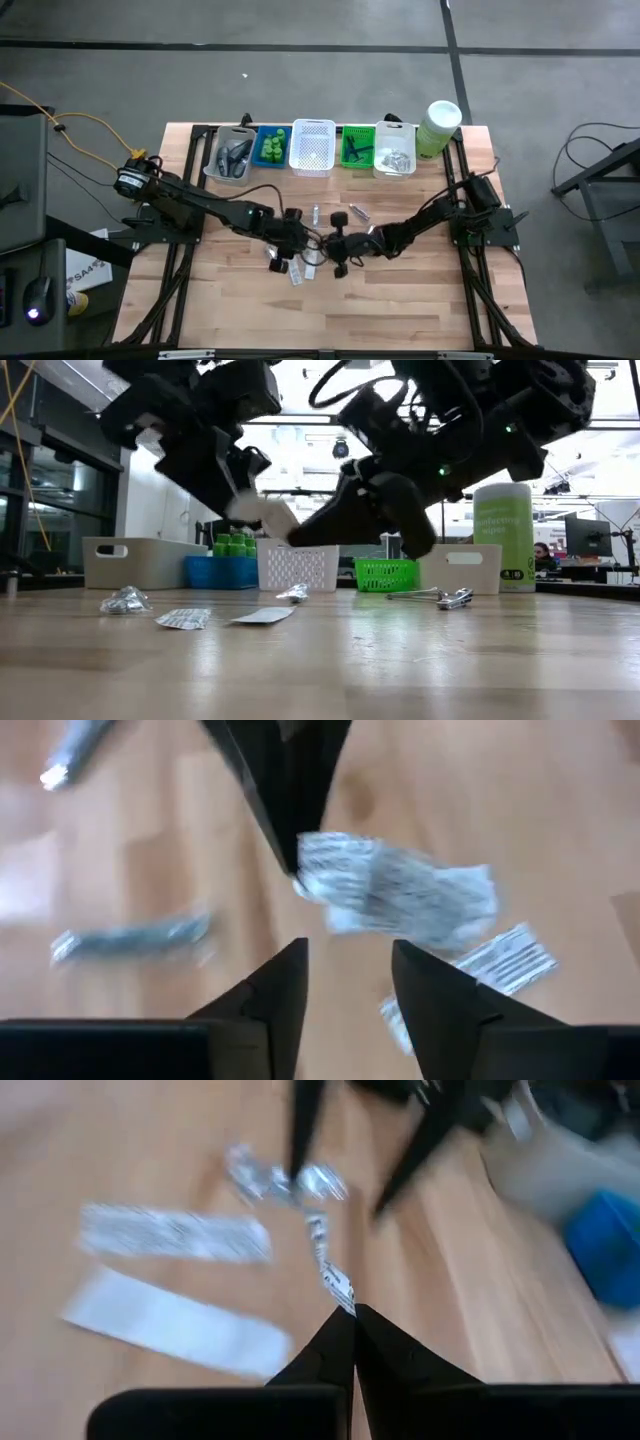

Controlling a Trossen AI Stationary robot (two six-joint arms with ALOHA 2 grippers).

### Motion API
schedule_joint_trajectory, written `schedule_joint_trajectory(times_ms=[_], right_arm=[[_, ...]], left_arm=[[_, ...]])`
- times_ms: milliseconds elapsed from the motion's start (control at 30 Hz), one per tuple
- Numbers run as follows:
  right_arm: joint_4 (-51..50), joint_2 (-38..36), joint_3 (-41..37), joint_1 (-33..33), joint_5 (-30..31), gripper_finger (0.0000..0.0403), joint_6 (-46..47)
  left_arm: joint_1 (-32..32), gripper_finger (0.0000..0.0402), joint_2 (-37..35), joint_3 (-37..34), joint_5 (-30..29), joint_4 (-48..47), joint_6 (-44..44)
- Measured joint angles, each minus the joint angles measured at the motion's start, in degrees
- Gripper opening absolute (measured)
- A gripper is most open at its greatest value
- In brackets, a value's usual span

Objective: Pick & Place Travel size toiletries
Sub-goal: Put the bandage into the right white bin

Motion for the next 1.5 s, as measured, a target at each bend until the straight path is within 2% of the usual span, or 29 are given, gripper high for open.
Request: schedule_joint_trajectory(times_ms=[167,300,400,467,633,733,800,967,1200,1333,1500], right_arm=[[-12.23,-5.8,0.07,-2.55,5.32,0.0002,7.01],[-24.78,-12.22,-0.01,-5.56,10.9,0.0002,13.07],[-36.01,-18.08,0.01,-8.6,15.69,0.0002,20.51],[-44.25,-22.05,0.07,-11.26,17.87,0.0002,26.35],[-62.17,-31.0,-0.03,-20.15,19.49,0.0002,34.6],[-67.68,-34.56,-0.03,-26.44,19.86,0.0002,36.29],[-70.17,-35.51,-0.03,-30.65,18.46,0.0002,36.94],[-72.07,-34.77,-0.86,-40.11,10.62,0.0002,37.52],[-73.05,-33.43,-2.22,-45.64,5.77,0.001,42.34],[-72.99,-33.42,-2.24,-46.18,4.12,0.0045,44.73],[-72.87,-33.4,-2.24,-46.15,5.09,0.0113,46.19]], left_arm=[[-0.26,0.0156,-0.03,6.76,-8.08,-15.41,-4.09],[-1.69,0.0156,-2.57,6.59,-11.42,-16.78,-4.74],[-3.12,0.0157,-5.04,3.13,-12.97,-16.0,-6.92],[-3.91,0.0157,-7.28,-0.15,-13.71,-11.44,-7.78],[-6.28,0.0157,-14.1,-11.36,-15.12,-2.55,-11.69],[-7.11,0.0157,-18.7,-17.42,-15.26,2.35,-13.96],[-7.64,0.0157,-21.44,-20.77,-15.53,6.21,-15.1],[-8.79,0.0157,-27.56,-26.39,-15.54,11.79,-15.75],[-11.77,0.0157,-31.56,-30.62,-15.64,12.59,-16.67],[-13.31,0.0157,-32.93,-31.37,-15.66,12.43,-17.55],[-14.97,0.0157,-33.85,-31.44,-15.64,12.18,-17.67]])
